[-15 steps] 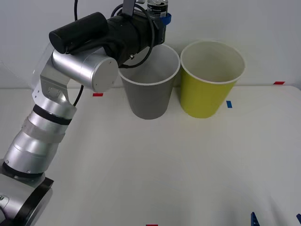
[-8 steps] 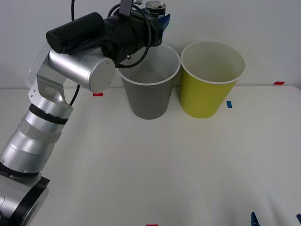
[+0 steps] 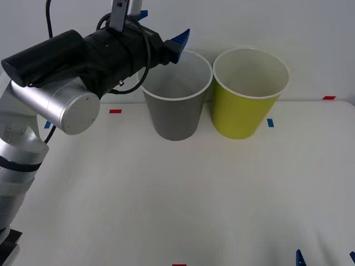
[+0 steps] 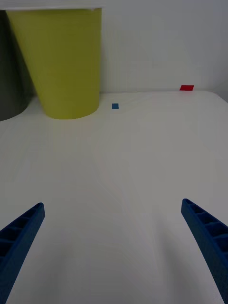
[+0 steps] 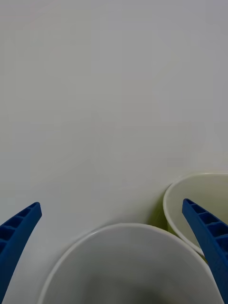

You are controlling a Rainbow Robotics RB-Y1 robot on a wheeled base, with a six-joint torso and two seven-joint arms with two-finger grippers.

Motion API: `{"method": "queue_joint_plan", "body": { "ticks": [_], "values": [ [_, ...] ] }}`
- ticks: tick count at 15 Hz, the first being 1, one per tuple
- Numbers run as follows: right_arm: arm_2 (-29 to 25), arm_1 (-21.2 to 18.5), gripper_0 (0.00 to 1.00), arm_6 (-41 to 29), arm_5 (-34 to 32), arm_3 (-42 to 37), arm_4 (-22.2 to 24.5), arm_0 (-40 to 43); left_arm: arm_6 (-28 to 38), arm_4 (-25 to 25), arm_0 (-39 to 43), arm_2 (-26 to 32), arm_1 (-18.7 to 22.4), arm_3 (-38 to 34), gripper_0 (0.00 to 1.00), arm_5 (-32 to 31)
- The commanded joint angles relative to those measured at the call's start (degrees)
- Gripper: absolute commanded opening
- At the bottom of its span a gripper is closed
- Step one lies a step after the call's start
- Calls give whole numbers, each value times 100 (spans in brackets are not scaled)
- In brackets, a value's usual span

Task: Put cans in the gray bin and PET bottles in the light green bin.

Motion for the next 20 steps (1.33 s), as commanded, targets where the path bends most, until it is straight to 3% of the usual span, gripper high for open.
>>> {"method": "queue_joint_plan", "body": {
  "ticks": [1,9,14,20],
  "values": [
    [0,0,100,0,0,0,0,0,21,33,817,284,364,-835,100,0],
    [0,0,100,0,0,0,0,0,38,-125,3243,785,619,-2566,100,-35],
    [0,0,100,0,0,0,0,0,3,-125,4763,776,681,-2637,100,-1160],
    [0,0,100,0,0,0,0,0,-85,-328,6310,583,1155,-2628,100,-2663]
  ]
}}
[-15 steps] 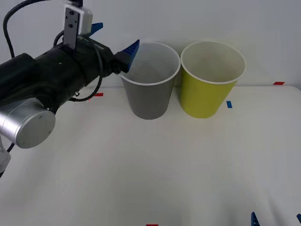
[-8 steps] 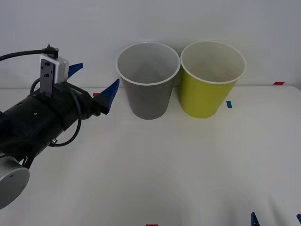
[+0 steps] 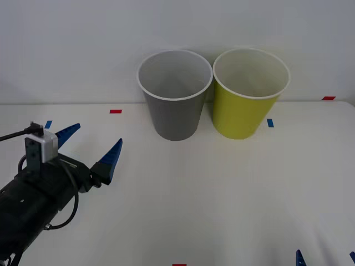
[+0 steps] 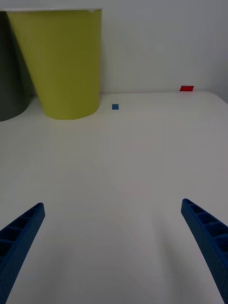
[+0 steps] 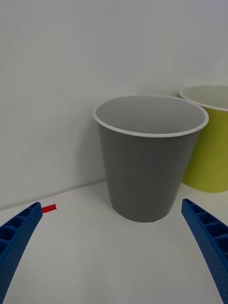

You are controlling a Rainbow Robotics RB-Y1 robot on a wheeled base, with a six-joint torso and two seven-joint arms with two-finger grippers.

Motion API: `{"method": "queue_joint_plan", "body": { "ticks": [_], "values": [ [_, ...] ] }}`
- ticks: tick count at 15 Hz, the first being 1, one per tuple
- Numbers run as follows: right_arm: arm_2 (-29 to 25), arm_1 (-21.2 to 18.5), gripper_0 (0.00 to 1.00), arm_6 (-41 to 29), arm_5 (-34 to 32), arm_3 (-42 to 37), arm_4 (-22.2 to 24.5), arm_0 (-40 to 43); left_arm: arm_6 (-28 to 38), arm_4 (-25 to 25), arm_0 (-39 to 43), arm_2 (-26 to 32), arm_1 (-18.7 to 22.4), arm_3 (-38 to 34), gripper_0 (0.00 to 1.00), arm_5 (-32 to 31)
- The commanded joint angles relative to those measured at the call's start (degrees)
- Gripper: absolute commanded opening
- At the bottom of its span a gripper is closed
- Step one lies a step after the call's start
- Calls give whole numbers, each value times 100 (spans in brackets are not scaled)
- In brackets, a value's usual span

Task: Put cans in the gray bin and PET bottles in the light green bin.

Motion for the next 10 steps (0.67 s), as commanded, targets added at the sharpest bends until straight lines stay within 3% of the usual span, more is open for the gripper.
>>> {"method": "queue_joint_plan", "body": {
  "ticks": [1,4,8,10],
  "values": [
    [0,0,100,0,0,0,0,0,-28,-107,607,-42,349,46,100,-689],
    [0,0,100,0,0,0,0,0,-177,-221,844,-350,604,749,100,-2052],
    [0,0,100,0,0,0,0,0,-739,-283,897,-983,552,2103,100,-4012],
    [0,0,100,0,0,0,0,0,-748,-292,1222,-1132,428,2375,100,-4486]
  ]
}}
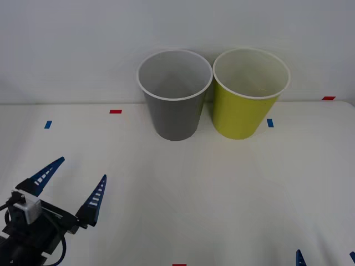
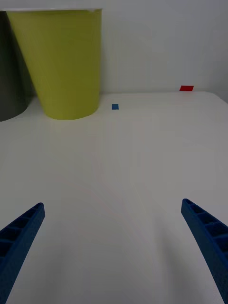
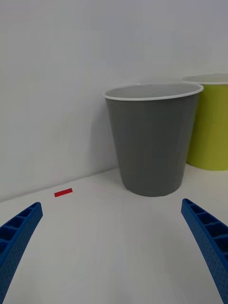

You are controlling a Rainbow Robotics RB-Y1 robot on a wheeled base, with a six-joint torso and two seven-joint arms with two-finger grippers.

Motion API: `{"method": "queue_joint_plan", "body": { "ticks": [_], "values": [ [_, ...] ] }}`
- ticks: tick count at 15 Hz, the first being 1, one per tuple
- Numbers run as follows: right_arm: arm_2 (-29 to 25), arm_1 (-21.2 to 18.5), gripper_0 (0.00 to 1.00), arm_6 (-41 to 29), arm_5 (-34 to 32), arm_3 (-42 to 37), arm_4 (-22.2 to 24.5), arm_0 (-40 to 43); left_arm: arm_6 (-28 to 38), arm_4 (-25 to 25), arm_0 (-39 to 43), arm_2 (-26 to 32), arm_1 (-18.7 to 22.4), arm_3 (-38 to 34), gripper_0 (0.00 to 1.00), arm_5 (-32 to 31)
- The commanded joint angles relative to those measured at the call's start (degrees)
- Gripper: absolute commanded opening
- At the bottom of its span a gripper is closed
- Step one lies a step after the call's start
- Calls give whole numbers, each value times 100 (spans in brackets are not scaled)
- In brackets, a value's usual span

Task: Put cans in the gray bin and PET bottles in the light green bin.

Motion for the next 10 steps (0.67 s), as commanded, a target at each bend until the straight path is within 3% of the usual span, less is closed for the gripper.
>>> {"method": "queue_joint_plan", "body": {
  "ticks": [1,6,10],
  "values": [
    [0,0,100,0,0,0,0,0,-188,-44,557,-325,-207,521,100,-770],
    [0,0,100,0,0,0,0,0,-250,-492,1568,-194,-708,530,100,-963],
    [0,0,100,0,0,0,0,0,-241,-571,2069,-176,-804,547,100,-1183]
  ]
}}
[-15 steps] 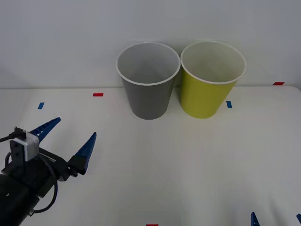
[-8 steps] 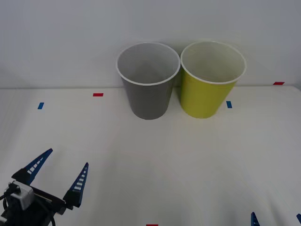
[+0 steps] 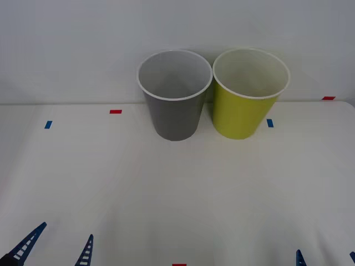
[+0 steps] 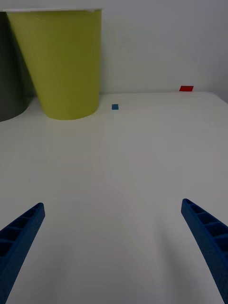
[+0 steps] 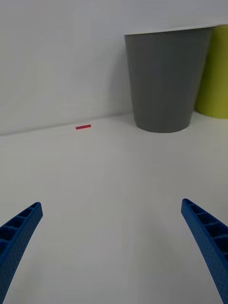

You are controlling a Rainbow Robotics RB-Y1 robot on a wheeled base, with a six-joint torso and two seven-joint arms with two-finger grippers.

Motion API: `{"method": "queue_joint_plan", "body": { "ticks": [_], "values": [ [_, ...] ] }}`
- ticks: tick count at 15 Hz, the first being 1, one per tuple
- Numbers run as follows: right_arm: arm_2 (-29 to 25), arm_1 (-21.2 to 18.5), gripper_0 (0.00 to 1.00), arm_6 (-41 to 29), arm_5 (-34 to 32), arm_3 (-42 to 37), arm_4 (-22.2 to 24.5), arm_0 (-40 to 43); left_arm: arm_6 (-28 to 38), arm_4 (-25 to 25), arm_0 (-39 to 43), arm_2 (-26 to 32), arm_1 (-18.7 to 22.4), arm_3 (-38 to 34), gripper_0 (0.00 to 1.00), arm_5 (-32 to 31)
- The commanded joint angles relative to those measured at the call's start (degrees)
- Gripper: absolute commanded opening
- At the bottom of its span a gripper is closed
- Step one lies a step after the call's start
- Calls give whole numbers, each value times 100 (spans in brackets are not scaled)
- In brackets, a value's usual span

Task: Put cans in the gray bin and PET bottles in the light green bin.

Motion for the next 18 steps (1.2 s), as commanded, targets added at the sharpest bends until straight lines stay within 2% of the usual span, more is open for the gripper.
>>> {"method": "queue_joint_plan", "body": {
  "ticks": [1,18],
  "values": [
    [0,0,100,0,0,0,0,0,-10,-35,248,9,-66,88,100,-62],
    [0,0,100,0,0,0,0,0,-19,-105,283,0,-110,167,100,-115]
  ]
}}
